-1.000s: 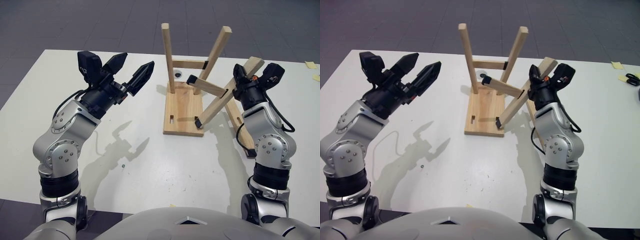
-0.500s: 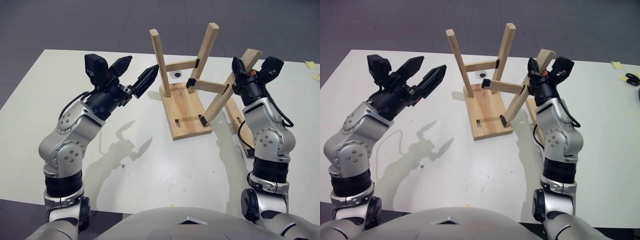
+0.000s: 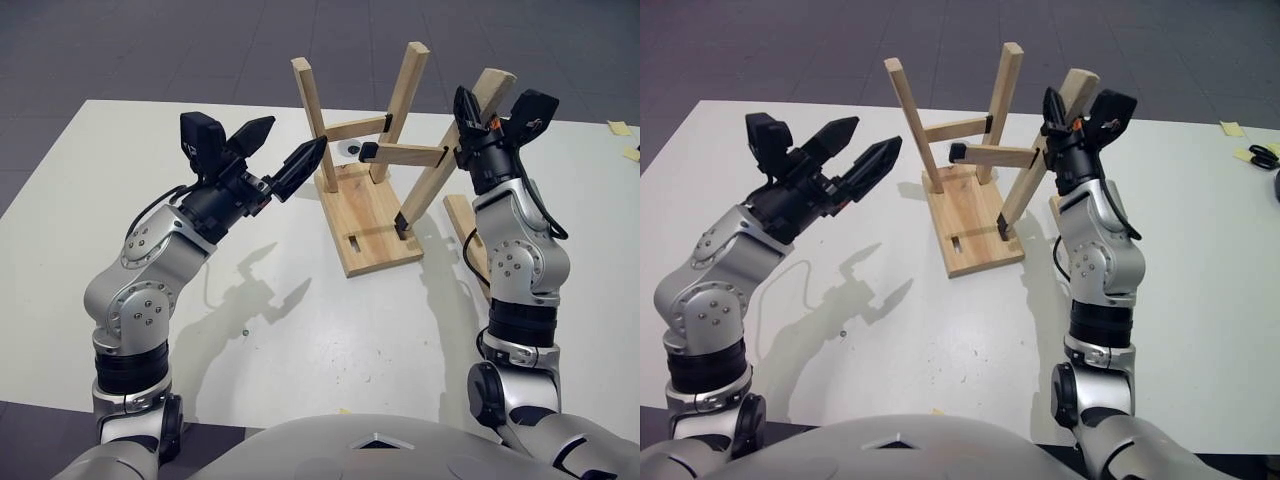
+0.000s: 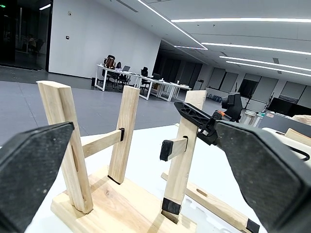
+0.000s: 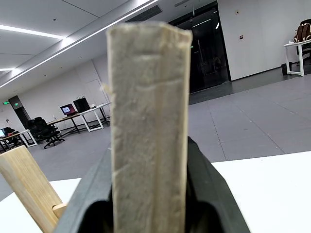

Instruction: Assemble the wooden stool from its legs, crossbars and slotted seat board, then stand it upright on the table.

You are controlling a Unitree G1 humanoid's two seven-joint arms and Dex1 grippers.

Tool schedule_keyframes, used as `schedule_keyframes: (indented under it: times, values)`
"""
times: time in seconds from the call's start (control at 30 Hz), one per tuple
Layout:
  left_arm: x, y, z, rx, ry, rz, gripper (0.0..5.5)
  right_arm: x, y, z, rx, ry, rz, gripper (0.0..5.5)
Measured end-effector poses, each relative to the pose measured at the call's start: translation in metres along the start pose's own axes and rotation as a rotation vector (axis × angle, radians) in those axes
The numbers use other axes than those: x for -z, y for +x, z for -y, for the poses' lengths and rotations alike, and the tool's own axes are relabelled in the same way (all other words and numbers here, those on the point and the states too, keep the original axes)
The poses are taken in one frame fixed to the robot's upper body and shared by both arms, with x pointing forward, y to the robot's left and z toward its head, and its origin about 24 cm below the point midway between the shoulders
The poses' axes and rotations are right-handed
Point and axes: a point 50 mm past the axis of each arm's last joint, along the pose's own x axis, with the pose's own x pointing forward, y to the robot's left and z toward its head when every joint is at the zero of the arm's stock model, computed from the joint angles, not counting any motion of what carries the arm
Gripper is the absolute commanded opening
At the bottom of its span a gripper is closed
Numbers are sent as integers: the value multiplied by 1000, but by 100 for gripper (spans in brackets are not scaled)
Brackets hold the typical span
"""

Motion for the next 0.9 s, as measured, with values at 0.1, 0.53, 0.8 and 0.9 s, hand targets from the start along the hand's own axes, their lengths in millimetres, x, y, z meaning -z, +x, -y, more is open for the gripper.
schedule_keyframes:
  times: [0.1, 0.53, 0.8, 0.9]
  values:
    - [0, 0, 0, 2, -1, -1, 540, 5, -2, 2, -1, -22, -10, 102]
    - [3, -2, 0, -1, -9, -10, 540, 13, -17, -7, -13, -16, -26, 102]
    - [6, -3, -1, -6, -19, -17, 540, 12, -30, -10, -57, -66, -12, 102]
    - [8, -2, 1, 1, -23, -23, 540, 14, -23, -15, -65, -79, -9, 102]
